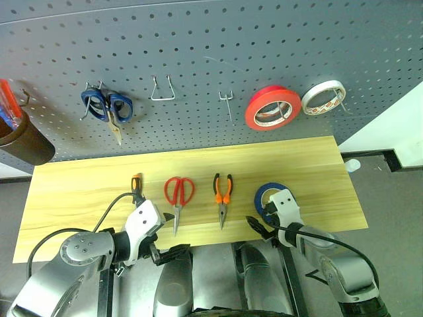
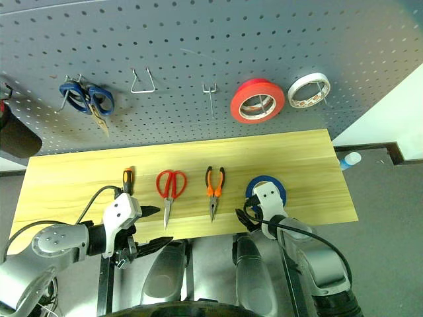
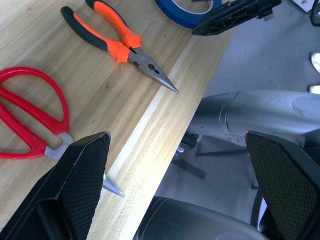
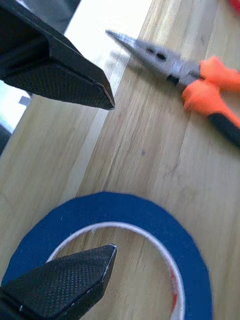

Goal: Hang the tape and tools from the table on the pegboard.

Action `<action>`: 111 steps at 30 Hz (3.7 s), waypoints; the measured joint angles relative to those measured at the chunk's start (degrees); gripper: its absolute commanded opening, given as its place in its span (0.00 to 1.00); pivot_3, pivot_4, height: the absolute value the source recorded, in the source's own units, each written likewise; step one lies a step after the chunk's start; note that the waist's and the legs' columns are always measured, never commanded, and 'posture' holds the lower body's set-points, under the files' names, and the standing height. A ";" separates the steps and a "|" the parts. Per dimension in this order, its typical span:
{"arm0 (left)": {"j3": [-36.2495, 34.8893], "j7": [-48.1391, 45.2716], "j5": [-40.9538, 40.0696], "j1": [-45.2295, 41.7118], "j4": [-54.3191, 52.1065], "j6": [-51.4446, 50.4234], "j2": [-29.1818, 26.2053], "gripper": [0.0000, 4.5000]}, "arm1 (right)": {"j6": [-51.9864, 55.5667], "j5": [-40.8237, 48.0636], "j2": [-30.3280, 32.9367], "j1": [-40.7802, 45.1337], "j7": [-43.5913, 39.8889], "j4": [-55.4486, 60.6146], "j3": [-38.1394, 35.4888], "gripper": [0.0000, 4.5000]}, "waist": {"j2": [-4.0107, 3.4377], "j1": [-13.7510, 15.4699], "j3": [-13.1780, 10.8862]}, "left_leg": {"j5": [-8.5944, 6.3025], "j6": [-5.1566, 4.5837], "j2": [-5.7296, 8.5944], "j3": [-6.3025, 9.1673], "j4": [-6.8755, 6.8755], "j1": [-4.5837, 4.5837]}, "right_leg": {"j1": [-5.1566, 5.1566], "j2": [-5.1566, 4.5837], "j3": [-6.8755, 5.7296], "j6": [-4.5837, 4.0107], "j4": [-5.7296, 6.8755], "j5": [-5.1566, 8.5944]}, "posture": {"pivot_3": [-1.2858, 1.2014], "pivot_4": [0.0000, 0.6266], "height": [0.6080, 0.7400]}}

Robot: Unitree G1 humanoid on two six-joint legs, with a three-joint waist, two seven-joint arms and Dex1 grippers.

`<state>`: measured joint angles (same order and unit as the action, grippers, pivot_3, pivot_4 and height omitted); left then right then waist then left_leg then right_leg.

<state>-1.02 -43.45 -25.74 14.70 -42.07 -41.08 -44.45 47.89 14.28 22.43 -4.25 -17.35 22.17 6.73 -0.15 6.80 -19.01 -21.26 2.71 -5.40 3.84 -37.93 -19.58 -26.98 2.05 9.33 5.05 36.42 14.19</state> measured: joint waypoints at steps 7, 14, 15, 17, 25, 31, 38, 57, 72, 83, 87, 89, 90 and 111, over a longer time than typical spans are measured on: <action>-1.07 0.07 -1.81 0.29 -1.54 -1.20 -1.07 1.00 | -2.25 -1.91 -1.70 2.19 0.24 -3.17 1.64 1.00 | 0.07 0.17 -0.30 | 0.12 0.21 0.00 0.00 -0.11 -0.70 | -0.73 -0.03 -0.01 0.14 0.24 -0.09 | 0.65 0.57 1.00; -1.56 0.07 -2.35 0.26 -1.54 -1.21 -1.60 1.00 | -2.94 -2.98 -2.21 2.58 0.43 -3.78 1.72 1.00 | 0.07 0.19 -0.32 | 0.12 0.23 0.00 -0.01 -0.11 -0.76 | -0.82 -0.03 -0.01 0.10 0.32 -0.07 | 0.65 0.57 1.00; -1.56 0.08 -2.35 0.23 -1.54 -1.21 -1.60 1.00 | -3.00 -3.00 -2.21 2.55 0.43 -3.78 1.72 1.00 | 0.07 0.18 -0.32 | 0.12 0.23 0.00 -0.01 -0.11 -0.76 | -0.82 -0.03 -0.01 0.11 0.33 -0.07 | 0.65 0.56 1.00; -1.55 0.11 -2.35 0.19 -1.53 -1.20 -1.59 1.00 | -3.09 -3.09 -2.21 2.50 0.43 -3.78 1.70 1.00 | 0.07 0.18 -0.32 | 0.13 0.23 0.01 -0.01 -0.11 -0.76 | -0.83 -0.03 -0.01 0.11 0.35 -0.07 | 0.65 0.56 1.00; -1.52 0.17 -2.37 -0.85 -1.42 -1.20 -1.59 1.00 | -3.09 -3.59 -2.19 2.54 0.58 -3.78 0.95 0.72 | 0.07 0.17 -0.32 | 0.13 0.23 0.01 -0.02 -0.12 -0.77 | -0.94 -0.03 -0.01 0.11 0.55 -0.08 | 0.65 0.56 1.00; -1.54 0.58 -2.55 -0.93 -1.44 -1.55 -1.59 1.00 | -3.07 -4.02 -2.20 2.56 0.83 -3.78 0.53 0.25 | 0.07 0.11 -0.33 | 0.13 0.23 0.01 -0.03 -0.12 -0.81 | -1.03 -0.03 -0.01 0.11 0.62 -0.07 | 0.64 0.57 1.00; -1.60 1.24 -3.57 -1.02 -1.52 -2.42 -1.59 1.00 | -3.23 -4.04 -2.17 2.52 0.96 -3.33 -0.68 0.01 | 0.08 0.10 -0.34 | 0.13 0.24 0.02 -0.03 -0.12 -0.80 | -1.04 -0.03 -0.01 0.11 0.63 -0.08 | 0.64 0.57 1.00; -1.59 2.30 -4.54 -3.15 -1.33 -3.64 -1.60 1.00 | -2.64 -4.01 -2.21 2.98 0.62 -3.71 -1.67 0.59 | 0.08 0.13 -0.33 | 0.16 0.30 0.02 -0.04 -0.13 -0.82 | -1.05 -0.03 0.00 0.13 0.65 -0.09 | 0.65 0.55 1.00; -1.56 2.33 -4.19 -1.87 -1.15 -3.28 -1.67 1.00 | -0.13 -6.62 -1.60 1.51 2.85 0.83 -1.28 0.99 | 0.08 0.10 -0.33 | 0.17 0.30 0.02 -0.05 -0.13 -0.83 | -1.10 -0.03 0.00 0.15 0.69 -0.10 | 0.64 0.55 1.00; -1.46 2.33 -3.61 0.35 -1.13 -2.09 -1.66 1.00 | 2.10 -9.15 -6.52 0.00 7.55 3.59 5.60 0.99 | 0.08 0.05 -0.33 | 0.20 0.37 0.02 -0.06 -0.13 -0.87 | -1.15 -0.03 0.01 0.03 0.71 -0.03 | 0.64 0.56 1.00; -1.47 2.35 -3.61 0.80 -1.13 -2.09 -1.66 1.00 | 1.49 -9.78 -7.93 0.33 8.55 2.80 6.83 0.99 | 0.08 0.04 -0.34 | 0.21 0.38 0.01 -0.06 -0.12 -0.87 | -1.15 -0.03 0.01 0.02 0.71 -0.03 | 0.64 0.57 1.00; -1.48 2.37 -3.61 0.86 -1.14 -2.07 -1.65 1.00 | 1.11 -10.11 -7.91 0.82 8.56 2.26 6.85 0.99 | 0.08 0.02 -0.34 | 0.22 0.40 0.02 -0.06 -0.12 -0.87 | -1.15 -0.03 0.01 0.02 0.70 -0.03 | 0.64 0.57 1.00; -1.48 2.37 -3.61 1.04 -1.14 -2.02 -1.65 1.00 | 0.98 -10.24 -7.89 1.15 8.54 1.97 6.74 0.99 | 0.08 -0.01 -0.34 | 0.22 0.40 0.02 -0.06 -0.12 -0.87 | -1.15 -0.03 0.01 0.02 0.70 -0.03 | 0.64 0.57 1.00; -1.51 2.35 -3.59 1.53 -1.14 -0.84 -1.59 1.00 | -2.54 -10.48 -7.26 -0.03 6.71 4.17 2.76 0.99 | 0.08 -0.14 -0.34 | 0.22 0.40 0.02 -0.06 -0.11 -0.88 | -1.16 -0.03 0.01 0.04 0.70 -0.03 | 0.64 0.57 1.00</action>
<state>-2.53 -41.10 -29.33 16.23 -43.21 -41.92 -46.04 45.35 3.80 15.16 -4.28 -10.64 26.34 9.49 -0.06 6.65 -19.36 -21.04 3.11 -5.39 3.79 -38.04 -20.46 -28.13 2.02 9.34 5.08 37.12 14.16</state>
